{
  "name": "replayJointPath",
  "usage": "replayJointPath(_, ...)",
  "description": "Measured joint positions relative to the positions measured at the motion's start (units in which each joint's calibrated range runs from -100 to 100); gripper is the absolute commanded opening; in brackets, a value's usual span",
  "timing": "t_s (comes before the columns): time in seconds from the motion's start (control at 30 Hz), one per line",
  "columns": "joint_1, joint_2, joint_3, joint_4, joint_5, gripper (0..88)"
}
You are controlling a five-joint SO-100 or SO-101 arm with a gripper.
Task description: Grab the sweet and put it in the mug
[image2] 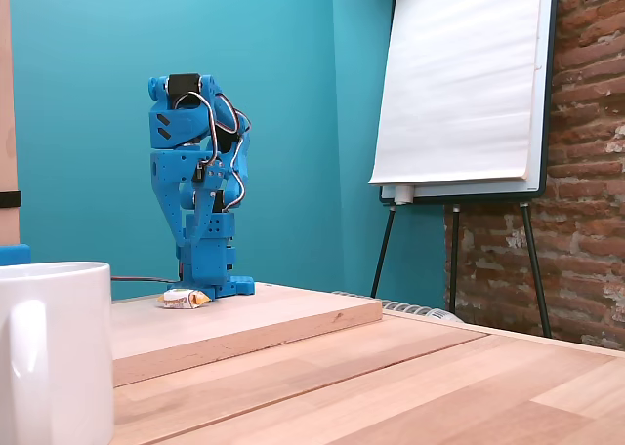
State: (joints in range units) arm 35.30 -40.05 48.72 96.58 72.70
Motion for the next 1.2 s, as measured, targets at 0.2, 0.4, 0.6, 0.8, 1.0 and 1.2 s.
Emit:
replayJointPath(0.2,0.0,0.0,0.0,0.0,0.3,5.8)
replayJointPath(0.4,0.6,-0.1,0.0,0.0,0.6,5.8)
replayJointPath(0.6,2.3,-8.1,4.6,0.0,0.8,5.8)
replayJointPath(0.8,2.4,-20.7,12.1,-0.7,0.9,5.8)
replayJointPath(1.0,3.0,-20.7,14.5,-3.9,3.5,5.8)
replayJointPath(1.2,3.1,-19.7,14.0,-3.5,5.2,5.9)
